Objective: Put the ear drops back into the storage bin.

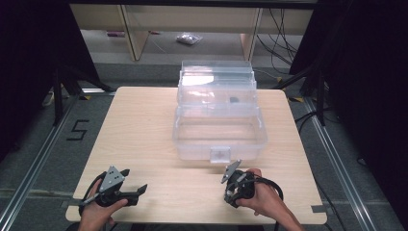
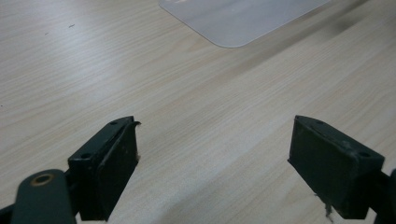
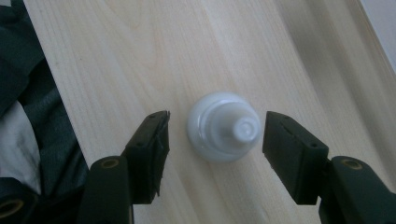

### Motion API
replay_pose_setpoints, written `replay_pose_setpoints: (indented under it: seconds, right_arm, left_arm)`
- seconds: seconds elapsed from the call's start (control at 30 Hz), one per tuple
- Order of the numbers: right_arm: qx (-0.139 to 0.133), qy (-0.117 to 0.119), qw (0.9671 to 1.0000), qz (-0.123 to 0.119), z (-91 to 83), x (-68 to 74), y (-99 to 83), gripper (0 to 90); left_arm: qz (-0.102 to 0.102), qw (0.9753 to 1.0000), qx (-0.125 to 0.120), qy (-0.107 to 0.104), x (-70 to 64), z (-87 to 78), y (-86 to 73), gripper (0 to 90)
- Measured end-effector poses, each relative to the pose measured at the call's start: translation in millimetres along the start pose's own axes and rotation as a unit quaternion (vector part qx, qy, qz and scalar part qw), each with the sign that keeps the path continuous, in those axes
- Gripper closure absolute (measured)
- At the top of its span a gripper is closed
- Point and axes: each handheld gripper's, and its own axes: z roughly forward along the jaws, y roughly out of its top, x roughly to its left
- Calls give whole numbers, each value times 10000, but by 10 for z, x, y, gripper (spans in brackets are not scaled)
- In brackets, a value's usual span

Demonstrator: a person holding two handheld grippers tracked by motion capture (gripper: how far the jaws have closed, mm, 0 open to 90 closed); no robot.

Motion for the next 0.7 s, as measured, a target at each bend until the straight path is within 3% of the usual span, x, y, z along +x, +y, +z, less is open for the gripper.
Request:
replay_pose_setpoints:
  seconds: [0.1, 0.17, 0.2, 0.23, 0.3, 0.37, 0.4, 0.6, 0.7]
  right_arm:
    - [53, -8, 10000, -12, 10, -3, 18, 449]
    - [118, -63, 9999, -87, 20, 8, 38, 466]
    - [189, 23, 9996, -222, 27, -3, 51, 470]
    - [171, -58, 9998, -120, 28, 13, 51, 472]
    - [241, 5, 9995, -195, 33, 1, 69, 487]
    - [328, -36, 9995, 0, 32, 30, 79, 500]
    - [271, 24, 9992, -301, 49, 4, 95, 510]
    - [388, -7, 9989, -272, 54, 30, 126, 573]
    - [524, -61, 9985, -130, 41, 52, 134, 592]
  left_arm:
    - [2, 10000, 3, -2, 0, 0, 0, 151]
    - [2, 10000, 0, 0, 0, 0, 0, 151]
    - [2, 10000, 2, -1, 0, -1, 0, 151]
    - [3, 10000, 2, -2, 0, -1, 0, 151]
    - [2, 10000, 1, -2, 0, -1, 0, 151]
    - [3, 10000, 2, -1, -1, -1, 0, 151]
    - [3, 10000, 0, -1, -1, 0, 0, 151]
    - [5, 10000, 5, 2, -1, -2, 0, 151]
    - [-21, 10000, -16, 7, -5, 0, 0, 151]
